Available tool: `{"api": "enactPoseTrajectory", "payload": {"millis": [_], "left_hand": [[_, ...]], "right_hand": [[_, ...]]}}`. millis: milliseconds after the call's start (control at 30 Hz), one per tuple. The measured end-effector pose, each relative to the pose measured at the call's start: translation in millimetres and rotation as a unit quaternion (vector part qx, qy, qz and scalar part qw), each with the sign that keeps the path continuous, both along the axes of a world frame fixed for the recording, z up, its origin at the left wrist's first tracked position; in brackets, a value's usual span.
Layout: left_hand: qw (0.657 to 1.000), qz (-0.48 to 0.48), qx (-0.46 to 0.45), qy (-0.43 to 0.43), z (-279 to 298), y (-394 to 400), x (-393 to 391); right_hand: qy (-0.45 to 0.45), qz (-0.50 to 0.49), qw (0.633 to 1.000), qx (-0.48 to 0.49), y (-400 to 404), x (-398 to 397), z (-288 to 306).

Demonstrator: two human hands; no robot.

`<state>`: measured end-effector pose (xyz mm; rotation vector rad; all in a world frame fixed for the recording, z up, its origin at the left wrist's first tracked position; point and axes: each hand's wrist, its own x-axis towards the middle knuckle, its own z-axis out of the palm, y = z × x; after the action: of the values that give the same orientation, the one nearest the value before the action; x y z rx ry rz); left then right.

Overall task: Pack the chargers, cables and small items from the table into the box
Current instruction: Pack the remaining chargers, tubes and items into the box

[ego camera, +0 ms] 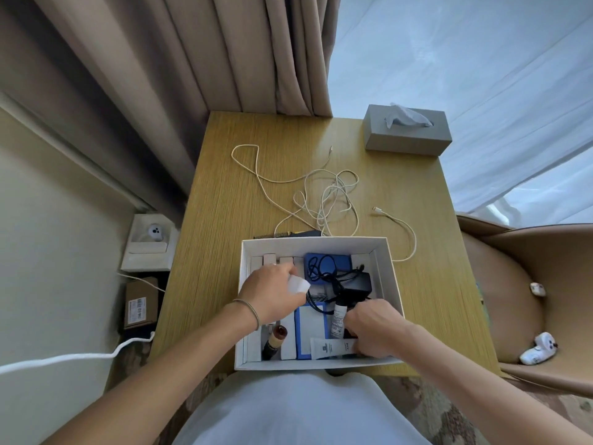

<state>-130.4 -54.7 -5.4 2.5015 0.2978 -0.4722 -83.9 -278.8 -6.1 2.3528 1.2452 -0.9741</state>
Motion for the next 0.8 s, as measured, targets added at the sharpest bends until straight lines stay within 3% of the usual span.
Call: {"api": "enactPoseTrajectory", "payload": {"millis": [200,433,600,800], "left_hand": [[0.991,-0.036,0.127,0.007,-17,-15,-4],[0.982,-0.044,0.183,-0.002,-28,-24,-6],[0.981,-0.042,0.189,-0.028,-18,-23,-5],[0.979,0.006,0.127,-0.156,24,-3,6]], "right_hand": [[-0.007,-0.142,0.976,0.163,4,13,12],[-0.047,-0.278,0.895,0.347,22,47,42],[-0.029,-0.299,0.889,0.344,36,83,58],[-0.014,-0.251,0.92,0.3,78,131,53]]}}
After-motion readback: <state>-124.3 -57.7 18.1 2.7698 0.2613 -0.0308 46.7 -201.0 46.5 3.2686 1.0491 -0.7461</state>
